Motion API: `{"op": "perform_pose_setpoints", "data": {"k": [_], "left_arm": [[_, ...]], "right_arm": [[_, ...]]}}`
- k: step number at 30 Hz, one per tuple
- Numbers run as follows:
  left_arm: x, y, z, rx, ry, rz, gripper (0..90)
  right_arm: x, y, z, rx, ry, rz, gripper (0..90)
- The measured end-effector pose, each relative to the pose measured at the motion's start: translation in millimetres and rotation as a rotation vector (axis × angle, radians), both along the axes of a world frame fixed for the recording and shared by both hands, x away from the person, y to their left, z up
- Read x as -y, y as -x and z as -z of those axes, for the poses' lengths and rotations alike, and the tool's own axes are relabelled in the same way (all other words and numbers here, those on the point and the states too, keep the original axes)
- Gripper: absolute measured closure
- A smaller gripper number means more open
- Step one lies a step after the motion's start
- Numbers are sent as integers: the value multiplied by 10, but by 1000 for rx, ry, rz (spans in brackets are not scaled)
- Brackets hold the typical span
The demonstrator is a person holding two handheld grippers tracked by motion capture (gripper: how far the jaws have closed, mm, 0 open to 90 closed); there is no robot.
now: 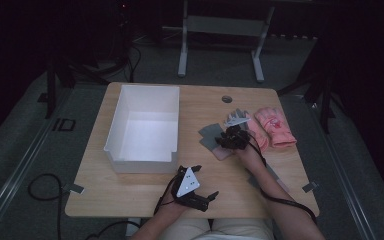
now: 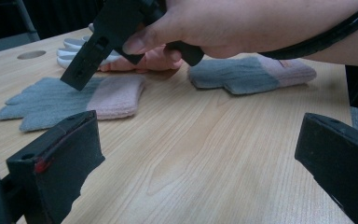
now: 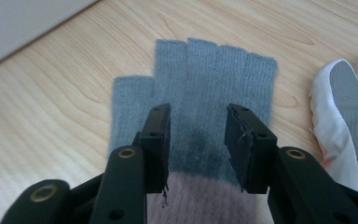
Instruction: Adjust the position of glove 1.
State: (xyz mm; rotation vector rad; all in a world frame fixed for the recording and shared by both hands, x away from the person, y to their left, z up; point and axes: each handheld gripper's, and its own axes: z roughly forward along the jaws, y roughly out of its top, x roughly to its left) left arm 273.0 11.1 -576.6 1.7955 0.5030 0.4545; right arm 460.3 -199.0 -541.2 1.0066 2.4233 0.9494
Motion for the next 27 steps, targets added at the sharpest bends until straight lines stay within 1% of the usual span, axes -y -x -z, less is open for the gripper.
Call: {"op": "perform_pose_setpoints", "data": {"k": [4,7,8,11,15,17,19,22,25,27], "left_arm": [[-4,-3,1,-4,8,1,1],[-5,1,2,-1,10,0,1],[-6,1,2,-1,10,1,1],[-2,0,1,-1,3,1,1],[-6,0,2,-3,11,1,1],[-4,1,1,-3,8,2,0],[-6,2,2,-1,11,2,1],[-7,-5,1,-8,12,0,1],[-11,-3,2,-5,17,1,1],[-9,-7,1,-9,13,0,0]], "right_arm": [[-18,-63,39,-13,9,-8,659],[-33,-108,73,-26,27,-21,671],[-39,-120,84,-33,34,-26,676],[-34,-149,88,-64,29,-30,692],[-39,-151,89,-65,42,-35,767],[-65,-139,86,-59,54,-26,810],[-94,-129,82,-60,61,-10,832],[-123,-120,72,-70,61,25,837],[-149,-98,61,-79,58,68,847],[-175,-74,40,-78,61,95,856]]}}
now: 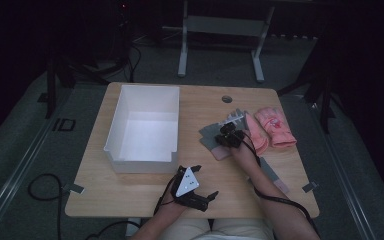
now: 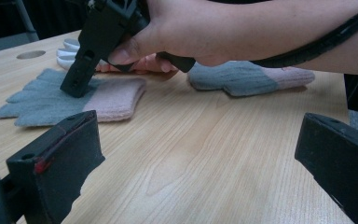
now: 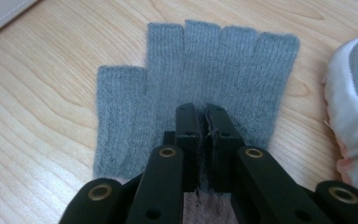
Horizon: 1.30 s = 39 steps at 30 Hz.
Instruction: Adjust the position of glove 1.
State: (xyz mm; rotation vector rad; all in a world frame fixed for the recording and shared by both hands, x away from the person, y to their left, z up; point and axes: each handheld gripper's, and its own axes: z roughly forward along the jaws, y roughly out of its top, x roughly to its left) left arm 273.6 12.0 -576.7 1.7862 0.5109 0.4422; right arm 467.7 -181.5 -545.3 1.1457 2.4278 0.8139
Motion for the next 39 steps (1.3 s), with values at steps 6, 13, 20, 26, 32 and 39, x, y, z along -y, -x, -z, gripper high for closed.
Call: {"op": "perform_pose_setpoints", "data": {"k": [6,13,20,26,32,39], "left_arm": [[1,3,0,0,0,-2,0],[0,2,-1,2,-2,-4,1],[2,8,1,9,-1,-7,1],[8,11,1,10,-4,-4,0],[5,4,0,3,-1,-5,1],[8,14,0,10,-6,-7,1]], "right_arm": [[-11,143,-303,38,-103,48,861],[-28,472,-815,117,-223,107,861],[7,879,-941,133,-327,210,861],[51,1066,-744,95,-350,312,861],[39,1119,-507,51,-326,347,861],[-9,1057,-166,12,-253,383,860]]}}
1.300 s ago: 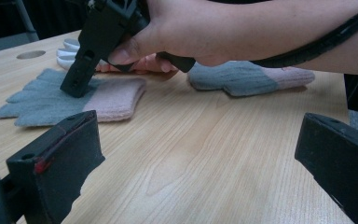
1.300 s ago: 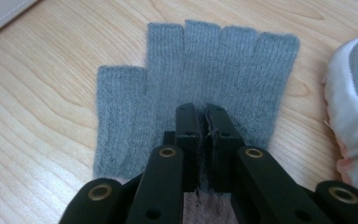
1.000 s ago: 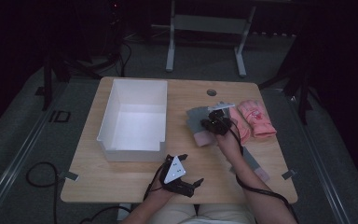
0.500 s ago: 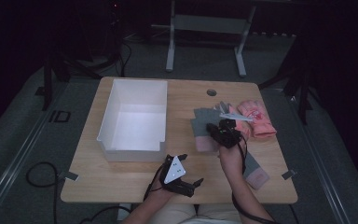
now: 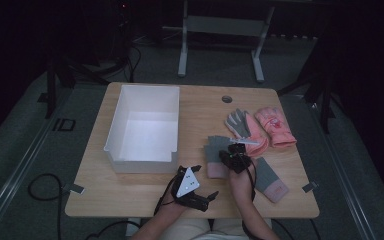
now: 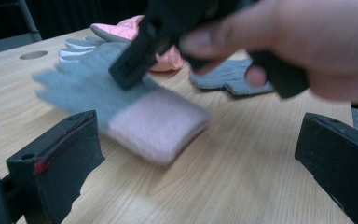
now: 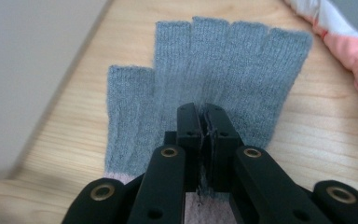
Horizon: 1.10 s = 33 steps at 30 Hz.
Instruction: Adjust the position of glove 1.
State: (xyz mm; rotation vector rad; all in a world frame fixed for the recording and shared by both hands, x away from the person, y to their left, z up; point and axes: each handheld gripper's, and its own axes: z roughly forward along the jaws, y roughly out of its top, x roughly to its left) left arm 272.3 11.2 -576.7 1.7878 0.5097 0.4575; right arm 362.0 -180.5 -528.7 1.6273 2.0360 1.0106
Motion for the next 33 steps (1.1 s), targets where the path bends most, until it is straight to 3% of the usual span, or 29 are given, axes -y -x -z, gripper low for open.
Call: {"op": "perform_pose_setpoints", "data": {"k": [3,6,14,18,21,27,33], "left_arm": [[3,-3,-1,-2,-6,2,1],[0,-1,-2,-1,-5,3,1],[1,-6,-2,-4,-5,2,0],[2,-6,-1,-3,-4,4,1],[-2,-7,-1,-2,-1,5,1],[-1,-7,-1,-3,0,5,1],[-4,-13,-2,-6,-2,8,1]], "right_arm": [[-54,-34,157,-33,38,-5,859],[-83,-48,261,-58,43,-4,854],[-70,-65,254,-66,13,15,808],[-3,-62,127,-24,-5,0,781],[112,-66,-43,19,-12,-66,767],[389,-88,-204,90,49,-179,755],[687,-46,-210,102,106,-240,756]]}}
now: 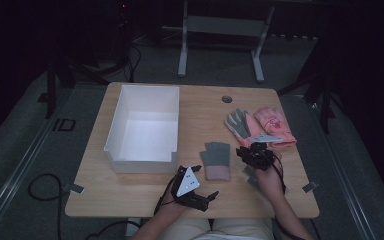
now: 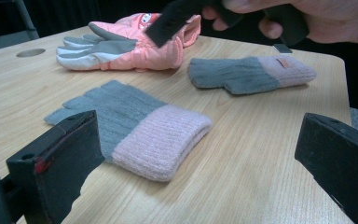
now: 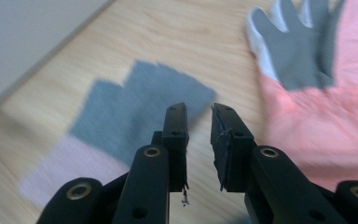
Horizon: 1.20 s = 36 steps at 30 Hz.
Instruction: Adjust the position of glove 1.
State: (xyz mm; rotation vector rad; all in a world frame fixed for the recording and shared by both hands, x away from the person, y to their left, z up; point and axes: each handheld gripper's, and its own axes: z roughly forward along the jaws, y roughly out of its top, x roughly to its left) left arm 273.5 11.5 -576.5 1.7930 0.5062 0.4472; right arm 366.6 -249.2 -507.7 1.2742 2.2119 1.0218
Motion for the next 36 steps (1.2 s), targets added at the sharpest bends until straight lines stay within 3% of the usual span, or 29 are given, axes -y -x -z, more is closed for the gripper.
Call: {"op": "perform_pose_setpoints", "data": {"k": [5,9,15,19,25,26,31,36], "left_arm": [[3,-3,0,-4,-1,-4,1],[2,-3,0,-4,0,-8,0],[6,0,0,-2,0,-14,0],[2,-2,1,-4,4,-16,1],[4,5,1,2,3,-17,0],[7,3,1,0,0,-17,0],[5,5,2,2,2,-15,0],[6,6,2,4,0,-14,0]], "right_arm": [[348,86,14,-6,57,-60,729],[662,157,22,-19,72,-101,709],[975,256,116,-49,111,-119,671],[1044,311,197,-67,118,-135,662],[1004,342,326,-93,113,-174,652],[988,343,369,-95,132,-181,648],[971,350,394,-90,153,-192,745],[930,363,387,-88,166,-163,845]]}}
